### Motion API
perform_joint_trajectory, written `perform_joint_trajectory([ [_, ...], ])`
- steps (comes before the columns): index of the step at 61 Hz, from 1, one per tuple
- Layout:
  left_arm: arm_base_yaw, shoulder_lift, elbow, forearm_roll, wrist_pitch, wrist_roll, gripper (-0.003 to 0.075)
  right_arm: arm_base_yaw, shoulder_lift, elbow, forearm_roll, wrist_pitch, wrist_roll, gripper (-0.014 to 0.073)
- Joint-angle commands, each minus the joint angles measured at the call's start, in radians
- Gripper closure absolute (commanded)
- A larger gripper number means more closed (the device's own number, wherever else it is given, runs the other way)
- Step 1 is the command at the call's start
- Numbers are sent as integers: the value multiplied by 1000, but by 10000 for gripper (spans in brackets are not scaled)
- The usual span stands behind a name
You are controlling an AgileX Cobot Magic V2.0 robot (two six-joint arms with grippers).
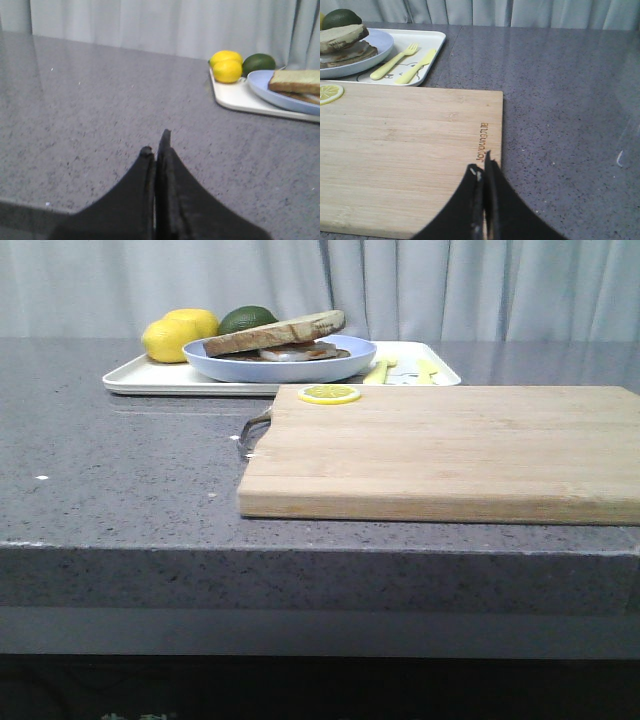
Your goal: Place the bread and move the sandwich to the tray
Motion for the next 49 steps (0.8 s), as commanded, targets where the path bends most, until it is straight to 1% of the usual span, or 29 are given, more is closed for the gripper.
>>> perform_joint_trajectory([
  [1, 20, -22, 25, -14, -114, -13, 739, -2, 2, -26, -3, -76, -9, 671],
  [17, 24, -25, 184, -16, -301, -13, 739, -2, 2, -26, -3, -76, -9, 671],
  [20, 24, -25, 179, -16, -263, -13, 739, -2, 2, -26, -3, -76, -9, 671],
  [49, 24, -23, 181, -16, -277, -13, 739, -2, 2, -26, -3, -76, -9, 671],
])
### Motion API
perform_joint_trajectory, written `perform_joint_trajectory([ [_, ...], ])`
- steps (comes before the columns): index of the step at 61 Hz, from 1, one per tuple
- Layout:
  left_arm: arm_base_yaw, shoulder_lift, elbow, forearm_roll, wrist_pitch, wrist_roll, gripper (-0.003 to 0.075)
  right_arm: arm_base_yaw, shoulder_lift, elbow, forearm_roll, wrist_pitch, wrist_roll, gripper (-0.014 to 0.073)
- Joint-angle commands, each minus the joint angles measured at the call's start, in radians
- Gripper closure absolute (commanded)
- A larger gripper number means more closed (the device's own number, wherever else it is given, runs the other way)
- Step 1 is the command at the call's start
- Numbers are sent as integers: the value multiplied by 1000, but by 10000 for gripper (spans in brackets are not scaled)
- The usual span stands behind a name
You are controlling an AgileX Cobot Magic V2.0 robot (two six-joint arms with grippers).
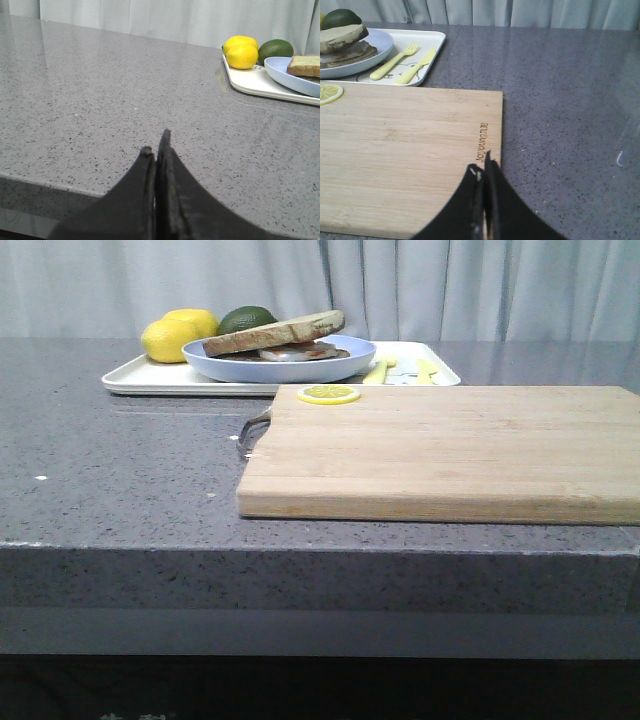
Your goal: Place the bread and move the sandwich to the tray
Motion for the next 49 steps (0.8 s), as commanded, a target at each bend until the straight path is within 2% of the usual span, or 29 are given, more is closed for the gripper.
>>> perform_joint_trajectory([
  [1, 1, -23, 11, -8, -95, -12, 739, -2, 2, -26, -3, -76, -9, 671],
  [38, 1, -23, 11, -8, -95, -12, 739, 14, 2, -21, -11, -81, -9, 671],
  [49, 1, -23, 11, -8, -95, -12, 739, 64, -46, 103, -17, -214, -9, 671],
])
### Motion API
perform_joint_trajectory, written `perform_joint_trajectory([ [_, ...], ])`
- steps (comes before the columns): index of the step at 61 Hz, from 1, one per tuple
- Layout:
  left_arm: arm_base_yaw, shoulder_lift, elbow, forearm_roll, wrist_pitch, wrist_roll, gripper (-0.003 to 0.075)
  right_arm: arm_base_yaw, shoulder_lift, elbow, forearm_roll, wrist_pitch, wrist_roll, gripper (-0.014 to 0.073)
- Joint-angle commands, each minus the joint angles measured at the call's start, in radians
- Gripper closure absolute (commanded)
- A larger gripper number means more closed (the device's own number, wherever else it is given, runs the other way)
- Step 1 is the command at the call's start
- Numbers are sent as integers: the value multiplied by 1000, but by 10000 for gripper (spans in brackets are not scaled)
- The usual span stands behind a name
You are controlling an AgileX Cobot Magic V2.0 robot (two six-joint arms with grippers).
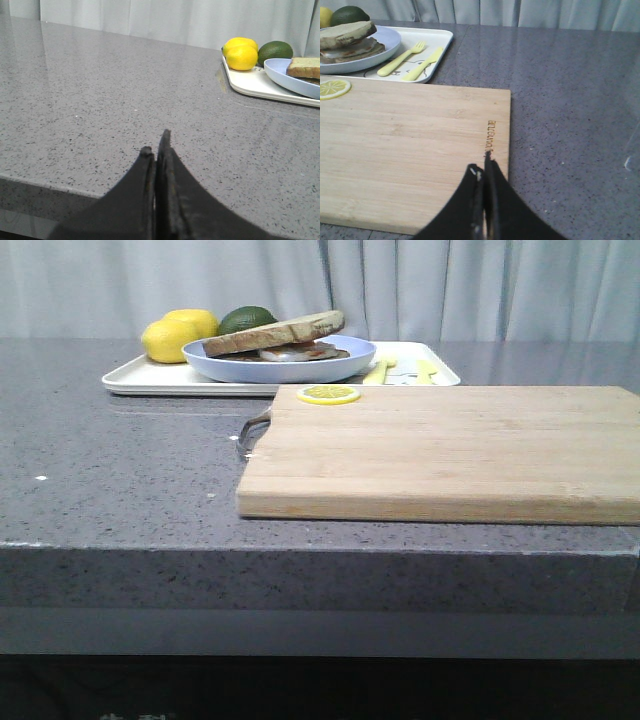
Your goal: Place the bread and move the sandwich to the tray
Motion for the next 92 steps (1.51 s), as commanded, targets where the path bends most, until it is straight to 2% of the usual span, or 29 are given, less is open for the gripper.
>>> perform_joint_trajectory([
  [1, 1, -23, 11, -6, -91, -11, 739, 14, -41, 54, -8, -157, -9, 671],
  [6, 1, -23, 11, -6, -91, -11, 739, 10, -119, 155, 16, -202, -9, 671],
  [16, 1, -23, 11, -6, -91, -11, 739, 8, -282, 298, 54, -183, -9, 671],
  [19, 1, -23, 11, -6, -91, -11, 739, 8, -328, 293, 56, -122, -9, 671],
  [33, 1, -23, 11, -6, -94, -11, 739, 2, -334, 294, 55, -85, -9, 671],
  [92, 1, -23, 11, -6, -94, -11, 739, 2, -334, 294, 55, -84, -9, 671],
])
